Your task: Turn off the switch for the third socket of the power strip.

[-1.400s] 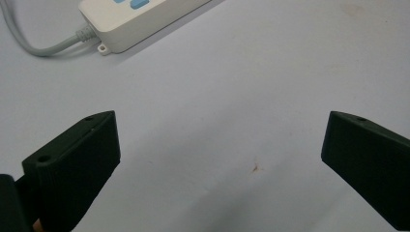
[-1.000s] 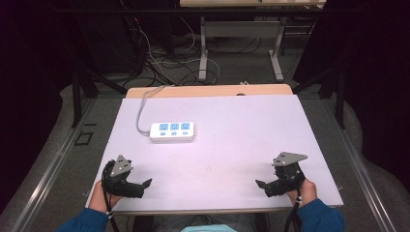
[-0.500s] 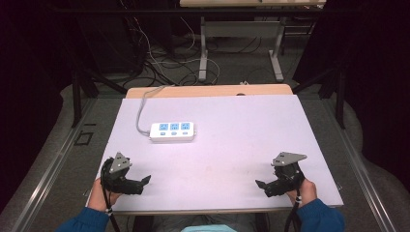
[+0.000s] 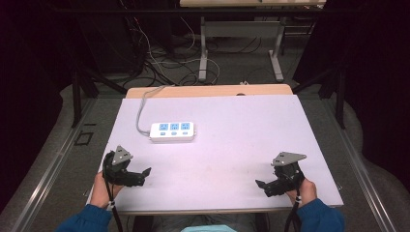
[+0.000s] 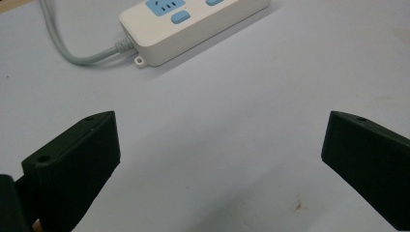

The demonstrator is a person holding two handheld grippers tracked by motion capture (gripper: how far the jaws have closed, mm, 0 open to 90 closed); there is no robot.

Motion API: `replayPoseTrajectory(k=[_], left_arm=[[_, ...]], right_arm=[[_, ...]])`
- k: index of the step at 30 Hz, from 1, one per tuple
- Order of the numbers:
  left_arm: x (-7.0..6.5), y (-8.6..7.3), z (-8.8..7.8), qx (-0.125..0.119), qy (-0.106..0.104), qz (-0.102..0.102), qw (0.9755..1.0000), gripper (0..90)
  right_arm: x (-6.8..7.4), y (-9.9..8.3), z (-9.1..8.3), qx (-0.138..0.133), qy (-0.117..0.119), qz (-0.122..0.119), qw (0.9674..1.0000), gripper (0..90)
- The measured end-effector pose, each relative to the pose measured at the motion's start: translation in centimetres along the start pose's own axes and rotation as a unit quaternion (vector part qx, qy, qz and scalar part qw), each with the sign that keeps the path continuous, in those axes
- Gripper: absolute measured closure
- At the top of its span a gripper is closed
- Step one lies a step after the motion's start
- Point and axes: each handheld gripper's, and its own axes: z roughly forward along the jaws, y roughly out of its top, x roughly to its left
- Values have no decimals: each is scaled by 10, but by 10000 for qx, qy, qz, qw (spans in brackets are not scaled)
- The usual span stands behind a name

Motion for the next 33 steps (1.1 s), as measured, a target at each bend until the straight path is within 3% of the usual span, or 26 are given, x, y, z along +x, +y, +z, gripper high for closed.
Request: replayPoseTrajectory(k=[9, 33], left_arm=[[3, 7, 10, 23, 54, 41, 10000, 2], [26, 26, 40, 75, 329, -112, 9994, 1]], right_arm=[[0, 0, 0, 14, 21, 27, 10000, 0], [-1, 0, 2, 20, 32, 16, 10000, 0]])
